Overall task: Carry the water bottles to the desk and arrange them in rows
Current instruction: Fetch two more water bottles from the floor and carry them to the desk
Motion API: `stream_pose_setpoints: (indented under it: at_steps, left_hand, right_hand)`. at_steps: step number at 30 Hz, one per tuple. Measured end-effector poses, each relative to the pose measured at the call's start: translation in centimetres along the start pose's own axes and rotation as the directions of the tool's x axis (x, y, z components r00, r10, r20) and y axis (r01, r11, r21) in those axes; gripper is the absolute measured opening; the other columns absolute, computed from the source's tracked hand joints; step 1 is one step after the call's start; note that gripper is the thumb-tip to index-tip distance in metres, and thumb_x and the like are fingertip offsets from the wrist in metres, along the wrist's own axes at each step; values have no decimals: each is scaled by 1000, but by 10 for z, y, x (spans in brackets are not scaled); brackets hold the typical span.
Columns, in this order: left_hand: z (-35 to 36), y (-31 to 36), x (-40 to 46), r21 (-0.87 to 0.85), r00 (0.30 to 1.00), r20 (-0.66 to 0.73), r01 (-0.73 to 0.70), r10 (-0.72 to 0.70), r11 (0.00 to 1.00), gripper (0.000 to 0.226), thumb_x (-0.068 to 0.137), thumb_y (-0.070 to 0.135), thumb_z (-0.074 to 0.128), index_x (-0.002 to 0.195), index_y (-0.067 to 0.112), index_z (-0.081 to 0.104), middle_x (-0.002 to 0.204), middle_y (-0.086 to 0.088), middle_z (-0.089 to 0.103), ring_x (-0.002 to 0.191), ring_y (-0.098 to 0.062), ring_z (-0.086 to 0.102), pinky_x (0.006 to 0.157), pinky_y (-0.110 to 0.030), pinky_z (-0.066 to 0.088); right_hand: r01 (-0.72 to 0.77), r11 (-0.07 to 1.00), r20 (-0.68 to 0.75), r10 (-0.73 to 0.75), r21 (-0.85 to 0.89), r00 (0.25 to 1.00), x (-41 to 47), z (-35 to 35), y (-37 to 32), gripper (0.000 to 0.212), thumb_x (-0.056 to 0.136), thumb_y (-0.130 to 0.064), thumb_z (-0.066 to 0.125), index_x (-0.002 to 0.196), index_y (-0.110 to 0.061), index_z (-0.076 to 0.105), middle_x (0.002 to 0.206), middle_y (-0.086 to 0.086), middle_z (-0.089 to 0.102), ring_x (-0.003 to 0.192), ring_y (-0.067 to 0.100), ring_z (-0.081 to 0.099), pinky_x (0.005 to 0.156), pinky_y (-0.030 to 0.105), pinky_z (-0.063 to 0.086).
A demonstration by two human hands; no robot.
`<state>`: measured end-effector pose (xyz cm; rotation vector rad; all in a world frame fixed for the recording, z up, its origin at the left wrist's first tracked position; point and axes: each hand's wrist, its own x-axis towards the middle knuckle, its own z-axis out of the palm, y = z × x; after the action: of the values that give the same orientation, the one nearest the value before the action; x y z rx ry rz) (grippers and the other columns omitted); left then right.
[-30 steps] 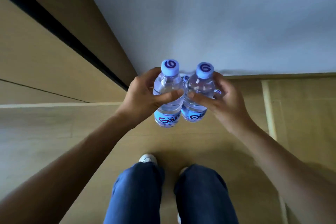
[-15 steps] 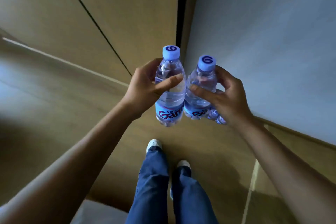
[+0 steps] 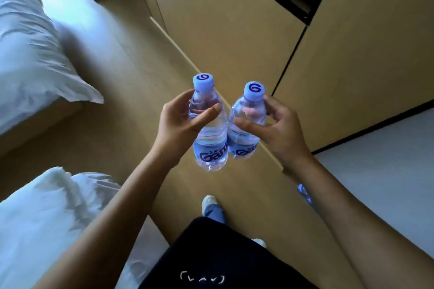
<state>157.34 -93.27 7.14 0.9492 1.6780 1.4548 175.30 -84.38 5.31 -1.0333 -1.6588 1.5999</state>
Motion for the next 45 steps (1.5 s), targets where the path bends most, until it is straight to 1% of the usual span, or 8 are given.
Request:
stream_pose_setpoints:
  at_steps: [4, 8, 11, 18, 23, 26, 37, 45]
  left_hand:
    - [-69, 0, 16, 81, 993, -115, 0, 9, 997, 14, 81, 18, 80, 93, 18, 72, 87, 2, 76, 80, -12, 71, 75, -31, 59]
    - [-124, -3, 26, 138, 976, -213, -6, 35, 990, 27, 76, 29, 80, 99, 17, 71, 87, 2, 75, 81, -14, 69, 78, -35, 57]
    - [-155, -3, 39, 136, 960, -274, -16, 53, 991, 28, 77, 28, 81, 100, 16, 71, 87, 3, 74, 80, -8, 67, 76, -28, 55]
    - [-223, -6, 120, 143, 915, -395, -28, 83, 989, 29, 79, 23, 81, 105, 12, 71, 91, 1, 76, 84, -13, 71, 77, -29, 56]
    - [-271, -4, 212, 131, 872, -485, 2, 62, 991, 29, 77, 25, 80, 101, 12, 71, 90, -4, 75, 87, -26, 72, 83, -46, 58]
    - [-299, 5, 267, 76, 853, -522, 12, 30, 997, 25, 79, 20, 80, 100, 11, 71, 92, -5, 76, 89, -26, 73, 85, -49, 57]
    - [-413, 3, 425, 30, 800, -599, -20, 34, 999, 34, 76, 28, 80, 104, 12, 71, 94, -2, 76, 87, -19, 73, 80, -33, 58]
    - [-553, -10, 559, 79, 801, -594, -30, 71, 996, 19, 79, 11, 79, 96, 13, 73, 88, 1, 77, 79, -5, 71, 73, -18, 54]
  right_hand:
    - [11, 1000, 94, -9, -15, 996, 44, 66, -10, 44, 69, -27, 88, 109, -19, 72, 99, -9, 76, 90, 2, 69, 78, 22, 54]
    - [6, 999, 166, 1, -46, 986, 82, 123, -21, 55, 62, -37, 88, 112, -20, 72, 101, -9, 77, 94, 5, 69, 86, 32, 58]
    - [3, 999, 239, 5, -33, 971, 112, 158, -32, 49, 64, -31, 87, 109, -20, 73, 99, -6, 77, 91, 9, 71, 87, 37, 58]
    - [48, 999, 359, -37, -22, 933, 217, 229, -55, 51, 66, -20, 91, 113, -10, 72, 103, 2, 77, 91, 10, 69, 87, 33, 57]
    - [74, 997, 434, -71, 10, 898, 323, 275, -71, 49, 67, -15, 89, 113, -9, 72, 98, -4, 77, 85, 1, 69, 75, 18, 53]
    - [93, 996, 472, -83, 2, 878, 389, 302, -89, 51, 68, -14, 89, 115, -10, 71, 100, -4, 77, 87, 2, 69, 76, 20, 54]
    - [150, 988, 533, -115, -23, 839, 577, 411, -128, 48, 67, -15, 91, 111, -13, 73, 98, -4, 77, 85, 1, 68, 78, 19, 54]
    - [184, 982, 537, -136, -37, 833, 715, 551, -150, 47, 68, -18, 91, 111, -15, 73, 97, -6, 78, 86, 3, 70, 79, 20, 54]
